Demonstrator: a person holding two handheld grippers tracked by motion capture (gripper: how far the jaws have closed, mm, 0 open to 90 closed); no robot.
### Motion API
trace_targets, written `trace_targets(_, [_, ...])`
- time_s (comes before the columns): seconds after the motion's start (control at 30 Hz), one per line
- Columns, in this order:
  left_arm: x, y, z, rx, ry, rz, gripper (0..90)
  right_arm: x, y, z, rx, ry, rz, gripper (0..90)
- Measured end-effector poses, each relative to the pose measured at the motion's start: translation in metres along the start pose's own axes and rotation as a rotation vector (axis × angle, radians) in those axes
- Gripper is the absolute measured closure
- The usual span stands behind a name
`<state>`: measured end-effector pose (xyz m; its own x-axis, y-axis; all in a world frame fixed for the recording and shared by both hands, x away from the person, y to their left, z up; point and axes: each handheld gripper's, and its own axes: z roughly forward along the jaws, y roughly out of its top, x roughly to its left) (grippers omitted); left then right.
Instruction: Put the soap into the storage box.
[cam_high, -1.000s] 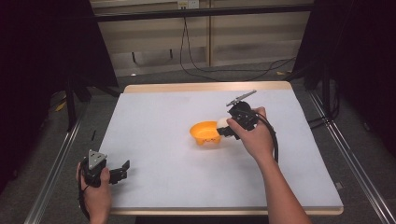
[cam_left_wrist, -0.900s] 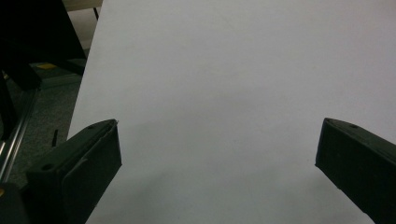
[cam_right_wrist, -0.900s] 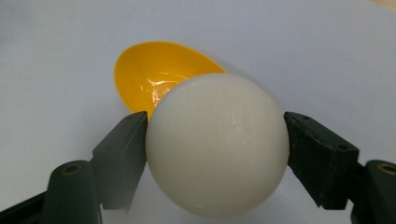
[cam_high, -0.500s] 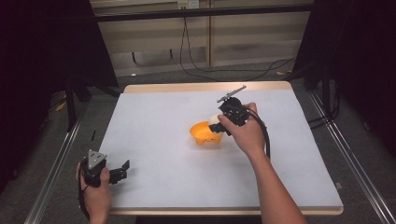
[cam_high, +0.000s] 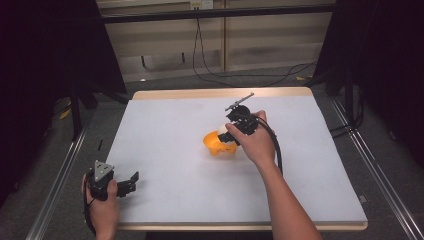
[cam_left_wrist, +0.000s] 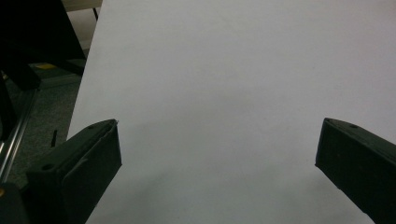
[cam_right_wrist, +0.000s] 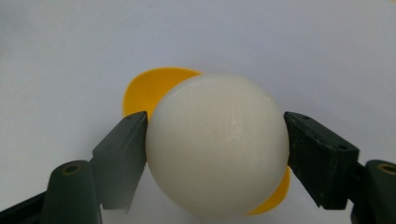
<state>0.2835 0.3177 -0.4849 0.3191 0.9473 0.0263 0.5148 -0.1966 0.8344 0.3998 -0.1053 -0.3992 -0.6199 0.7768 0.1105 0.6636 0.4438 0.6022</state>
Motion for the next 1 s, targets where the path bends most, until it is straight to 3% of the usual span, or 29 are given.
trace_targets(0.37, [0.0, 0.0, 0.0, 0.001, -0.001, -0.004, 0.0, 0.005, 0.002, 0.015, 0.028, -0.016, 0.002, 24.9])
trace_targets(0.63, [0.0, 0.0, 0.0, 0.001, -0.002, -0.008, 0.0, 0.007, 0.003, 0.024, 0.059, -0.034, 0.031, 24.8])
trace_targets(1.0, [0.0, 0.0, 0.0, 0.001, -0.001, -0.007, 0.0, 0.006, -0.002, 0.033, 0.09, -0.03, 0.047, 24.6])
